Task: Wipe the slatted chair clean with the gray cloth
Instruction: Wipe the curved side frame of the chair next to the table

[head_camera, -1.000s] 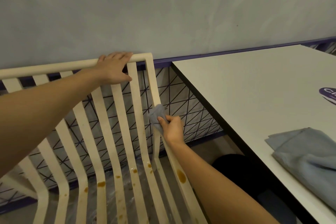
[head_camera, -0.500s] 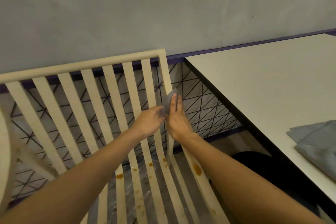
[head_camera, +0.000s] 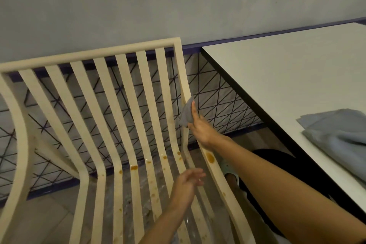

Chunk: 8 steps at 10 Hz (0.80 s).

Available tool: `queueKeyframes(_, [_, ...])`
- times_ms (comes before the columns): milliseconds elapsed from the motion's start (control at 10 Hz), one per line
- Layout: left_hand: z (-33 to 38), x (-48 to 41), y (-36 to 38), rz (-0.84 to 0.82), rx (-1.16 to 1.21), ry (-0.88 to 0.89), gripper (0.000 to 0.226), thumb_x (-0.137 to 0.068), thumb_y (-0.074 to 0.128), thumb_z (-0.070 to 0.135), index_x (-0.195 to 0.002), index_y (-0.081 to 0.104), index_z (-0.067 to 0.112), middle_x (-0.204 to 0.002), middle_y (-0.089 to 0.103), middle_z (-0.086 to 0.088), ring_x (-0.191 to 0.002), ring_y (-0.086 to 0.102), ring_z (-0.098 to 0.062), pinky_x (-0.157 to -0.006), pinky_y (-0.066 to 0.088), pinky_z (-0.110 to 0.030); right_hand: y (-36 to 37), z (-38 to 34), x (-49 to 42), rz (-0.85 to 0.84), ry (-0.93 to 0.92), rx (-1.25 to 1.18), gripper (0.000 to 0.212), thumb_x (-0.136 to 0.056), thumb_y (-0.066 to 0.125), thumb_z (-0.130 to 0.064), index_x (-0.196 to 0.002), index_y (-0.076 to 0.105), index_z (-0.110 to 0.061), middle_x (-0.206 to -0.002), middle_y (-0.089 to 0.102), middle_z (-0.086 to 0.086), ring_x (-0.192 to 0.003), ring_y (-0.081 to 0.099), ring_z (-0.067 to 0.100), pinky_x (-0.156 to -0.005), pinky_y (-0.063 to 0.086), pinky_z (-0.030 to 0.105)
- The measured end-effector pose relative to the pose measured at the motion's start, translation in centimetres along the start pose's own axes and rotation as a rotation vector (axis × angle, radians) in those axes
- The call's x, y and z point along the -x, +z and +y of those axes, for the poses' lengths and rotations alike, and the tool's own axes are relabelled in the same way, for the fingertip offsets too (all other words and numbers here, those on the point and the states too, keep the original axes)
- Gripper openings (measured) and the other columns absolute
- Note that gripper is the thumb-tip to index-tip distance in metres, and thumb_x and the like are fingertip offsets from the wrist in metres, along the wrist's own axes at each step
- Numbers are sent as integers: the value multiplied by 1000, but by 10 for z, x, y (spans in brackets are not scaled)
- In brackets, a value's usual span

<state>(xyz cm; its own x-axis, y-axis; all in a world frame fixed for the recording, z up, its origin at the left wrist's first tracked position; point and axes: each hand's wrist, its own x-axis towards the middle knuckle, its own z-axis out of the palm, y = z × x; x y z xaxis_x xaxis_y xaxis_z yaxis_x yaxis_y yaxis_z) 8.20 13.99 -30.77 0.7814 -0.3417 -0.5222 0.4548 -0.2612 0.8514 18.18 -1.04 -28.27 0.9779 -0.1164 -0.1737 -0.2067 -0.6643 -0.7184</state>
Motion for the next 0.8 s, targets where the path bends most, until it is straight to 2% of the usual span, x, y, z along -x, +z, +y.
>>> queueKeyframes(100, [-23,28,15,3,27,-90,24,-98,47,10,-97,70,20,-101,72,3,-90,65,-16,-71,44,-28,3,0,9,-19,39,24,77,-106,34,-26,-144,-31,-42,-162,3,16,-141,32,35,-116,29,47])
queueKeyframes(200, [-36,55,29,-61,26,-86,20,-98,49,12,-100,68,19,-99,70,6,-87,63,-13,-67,44,-24,5,0,18,-29,55,82,80,-105,36,-24,-145,-31,-40,-160,9,19,-137,37,35,-113,33,48])
queueKeyframes(300, [-48,74,31,-202,34,-72,29,-96,54,7,-79,71,23,-91,68,3,-77,62,-10,-68,43,-28,7,1,28,-41,78,144,82,-105,38,-18,-146,-30,-36,-156,17,20,-131,42,34,-108,35,43])
queueKeyframes(400, [-57,81,47,-168,84,-99,26,-95,53,5,-92,66,27,-84,73,16,-71,67,4,-65,50,-15,9,0,36,-46,98,207,85,-104,40,-18,-146,-32,-35,-157,15,21,-129,44,36,-105,38,43])
queueKeyframes(500, [-63,91,56,-259,175,-97,38,-95,50,-1,-131,51,15,-107,71,12,-87,63,3,-66,49,-9,12,1,44,-59,116,279,85,-103,40,-17,-146,-32,-32,-158,9,25,-132,40,40,-108,35,46])
queueKeyframes(600, [-72,91,59,-371,284,-63,78,-61,88,13,-127,46,20,-102,69,2,-89,62,-11,-65,49,-17,16,-1,53,-58,145,346,89,-101,42,-13,-146,-32,-31,-158,3,24,-129,43,43,-107,39,48])
queueKeyframes(700, [-74,111,54,-371,140,30,53,-84,71,10,-121,41,33,-110,58,17,-90,61,9,-74,48,-10,18,-3,62,-63,157,395,89,-100,43,-11,-148,-30,-29,-158,-1,25,-126,45,43,-103,41,46])
queueKeyframes(800, [-78,106,56,-378,185,49,48,-86,68,5,-126,49,22,-111,61,13,-96,61,3,-83,50,-16,18,-1,73,-75,163,407,85,-101,40,-11,-149,-28,-31,-160,-5,24,-128,44,43,-102,41,45])
